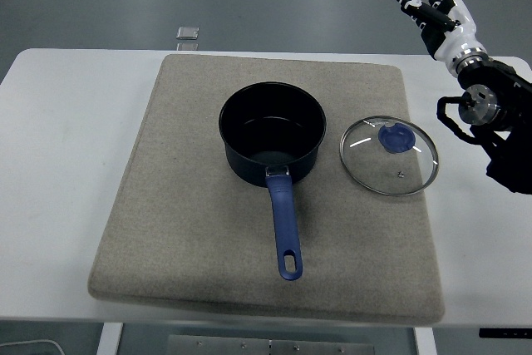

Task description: Lift the pot lid and place it to the right of the pot.

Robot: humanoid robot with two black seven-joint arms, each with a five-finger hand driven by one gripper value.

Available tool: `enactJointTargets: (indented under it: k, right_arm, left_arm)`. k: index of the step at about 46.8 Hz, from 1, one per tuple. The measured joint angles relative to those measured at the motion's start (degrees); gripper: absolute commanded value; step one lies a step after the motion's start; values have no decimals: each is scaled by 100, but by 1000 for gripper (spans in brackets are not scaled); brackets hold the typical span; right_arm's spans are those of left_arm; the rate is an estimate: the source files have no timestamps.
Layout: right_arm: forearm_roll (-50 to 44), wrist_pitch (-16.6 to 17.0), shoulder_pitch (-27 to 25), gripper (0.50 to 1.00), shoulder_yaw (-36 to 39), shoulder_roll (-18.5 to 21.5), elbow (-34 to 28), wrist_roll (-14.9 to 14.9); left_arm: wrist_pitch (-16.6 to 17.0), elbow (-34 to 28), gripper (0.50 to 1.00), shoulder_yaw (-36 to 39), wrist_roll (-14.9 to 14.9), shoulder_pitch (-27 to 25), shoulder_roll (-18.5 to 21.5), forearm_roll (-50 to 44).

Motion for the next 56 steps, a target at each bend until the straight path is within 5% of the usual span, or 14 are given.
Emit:
enactJointTargets:
  k: [56]
  right_arm:
    - [135, -226, -93, 917, 781, 196, -25, -11]
  left_arm:
    - [0, -3, 1000, 0, 0, 0, 0, 0]
